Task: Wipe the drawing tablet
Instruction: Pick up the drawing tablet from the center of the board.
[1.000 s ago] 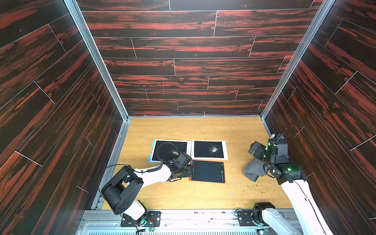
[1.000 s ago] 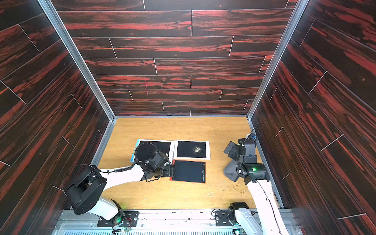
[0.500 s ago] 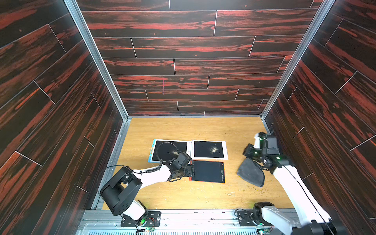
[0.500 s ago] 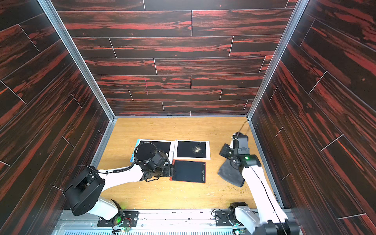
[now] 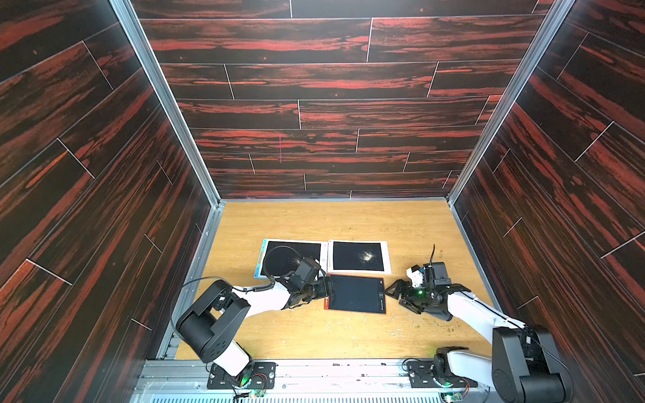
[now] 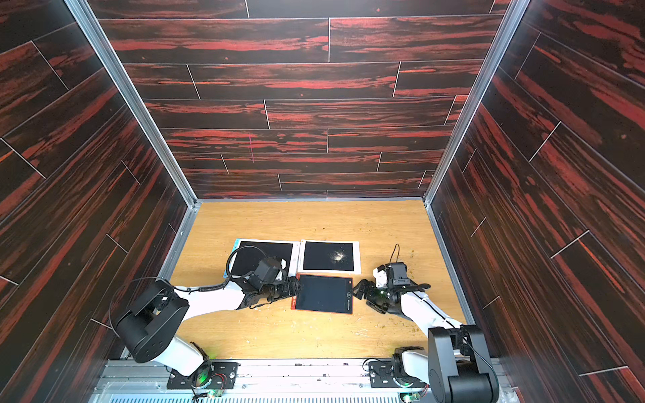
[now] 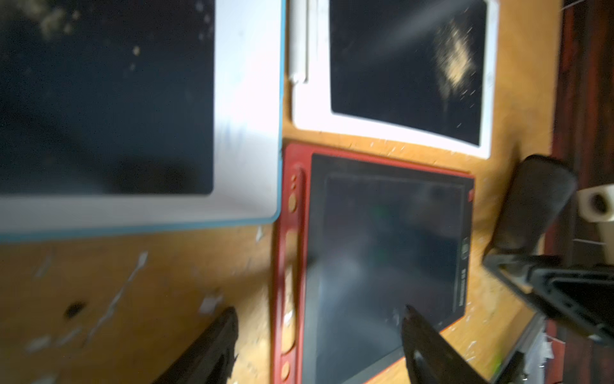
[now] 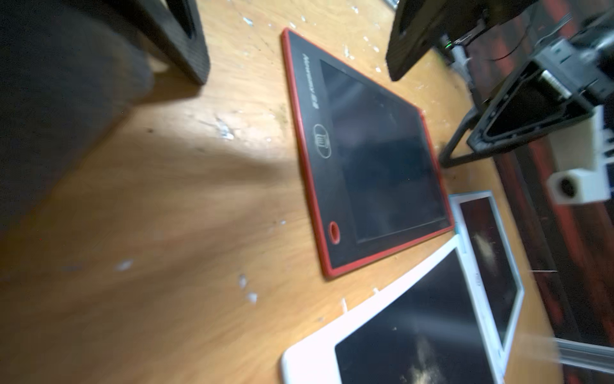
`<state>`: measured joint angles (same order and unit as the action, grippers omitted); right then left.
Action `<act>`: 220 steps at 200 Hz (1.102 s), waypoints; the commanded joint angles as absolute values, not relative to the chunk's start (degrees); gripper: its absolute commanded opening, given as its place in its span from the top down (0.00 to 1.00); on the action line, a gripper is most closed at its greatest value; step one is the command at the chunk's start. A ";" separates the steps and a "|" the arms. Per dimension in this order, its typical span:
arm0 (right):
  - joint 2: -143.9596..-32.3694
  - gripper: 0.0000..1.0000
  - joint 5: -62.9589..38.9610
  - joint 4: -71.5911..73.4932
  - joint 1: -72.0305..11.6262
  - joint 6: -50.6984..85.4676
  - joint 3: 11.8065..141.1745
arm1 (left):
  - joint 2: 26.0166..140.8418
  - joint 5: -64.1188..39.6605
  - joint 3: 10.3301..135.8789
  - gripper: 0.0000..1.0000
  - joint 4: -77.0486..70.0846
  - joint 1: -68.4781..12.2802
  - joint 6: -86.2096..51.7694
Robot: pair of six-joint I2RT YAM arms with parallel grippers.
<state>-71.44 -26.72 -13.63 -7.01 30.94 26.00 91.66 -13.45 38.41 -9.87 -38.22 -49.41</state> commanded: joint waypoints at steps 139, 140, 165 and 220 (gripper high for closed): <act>-65.77 0.19 -28.18 -15.79 -11.25 37.65 18.11 | 95.57 -16.87 34.73 0.24 -12.57 -37.53 -52.61; -65.76 0.19 -28.15 -15.89 -11.30 37.68 18.11 | 95.55 -16.83 34.72 0.24 -12.61 -37.53 -52.63; -65.82 0.19 -28.43 -15.88 -12.03 38.18 17.82 | 95.23 -16.76 34.45 0.24 -12.65 -37.53 -52.71; -75.39 0.19 -37.24 -1.57 -13.98 43.36 14.85 | 96.58 -17.68 33.67 0.24 -14.91 -37.53 -53.85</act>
